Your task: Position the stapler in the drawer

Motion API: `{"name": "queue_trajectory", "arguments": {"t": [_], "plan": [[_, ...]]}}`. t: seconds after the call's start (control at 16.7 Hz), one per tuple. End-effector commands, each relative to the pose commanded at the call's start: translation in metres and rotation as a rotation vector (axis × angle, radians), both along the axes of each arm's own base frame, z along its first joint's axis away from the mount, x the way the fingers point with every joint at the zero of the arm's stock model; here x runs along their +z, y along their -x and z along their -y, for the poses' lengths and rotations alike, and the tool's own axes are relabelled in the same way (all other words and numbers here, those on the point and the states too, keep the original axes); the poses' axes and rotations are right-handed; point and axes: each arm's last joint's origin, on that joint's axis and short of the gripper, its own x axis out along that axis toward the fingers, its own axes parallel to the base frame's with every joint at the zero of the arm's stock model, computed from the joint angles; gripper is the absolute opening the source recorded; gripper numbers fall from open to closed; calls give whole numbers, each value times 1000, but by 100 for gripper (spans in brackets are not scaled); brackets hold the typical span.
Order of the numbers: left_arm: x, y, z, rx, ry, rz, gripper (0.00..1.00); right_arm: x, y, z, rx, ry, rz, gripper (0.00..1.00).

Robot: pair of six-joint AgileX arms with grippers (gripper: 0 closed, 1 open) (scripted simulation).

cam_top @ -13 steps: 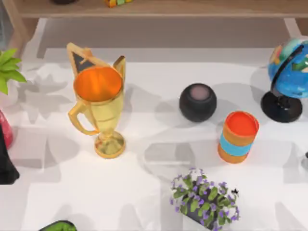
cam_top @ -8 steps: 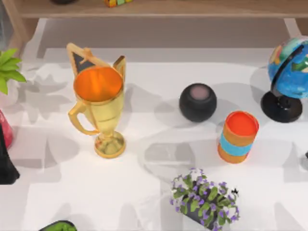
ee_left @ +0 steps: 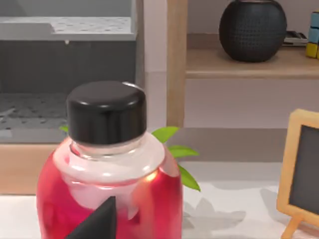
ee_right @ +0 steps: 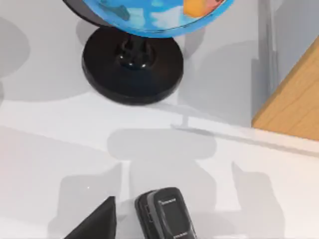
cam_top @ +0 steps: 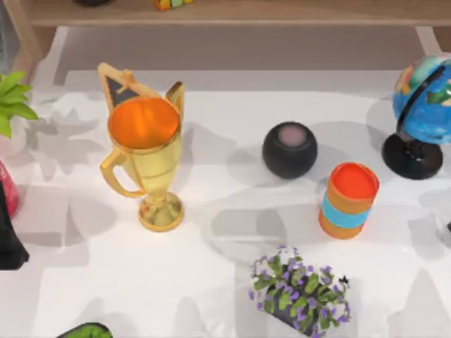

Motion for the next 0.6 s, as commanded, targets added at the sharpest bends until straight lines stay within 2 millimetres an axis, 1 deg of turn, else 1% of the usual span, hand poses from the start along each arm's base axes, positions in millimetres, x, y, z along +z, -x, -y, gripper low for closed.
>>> {"name": "queue_trajectory", "arguments": {"t": [0.12,0.3,0.42,0.6], "plan": [[0,0,0,0,0,0,100,-2,-25,0,37,38,-216,100],[0,0,0,0,0,0,100,-11,-63,1,103,79,-501,100],[0,0,0,0,0,0,100,-18,-85,1,149,97,-647,100],[0,0,0,0,0,0,100,-30,-114,2,210,113,-813,100]]}}
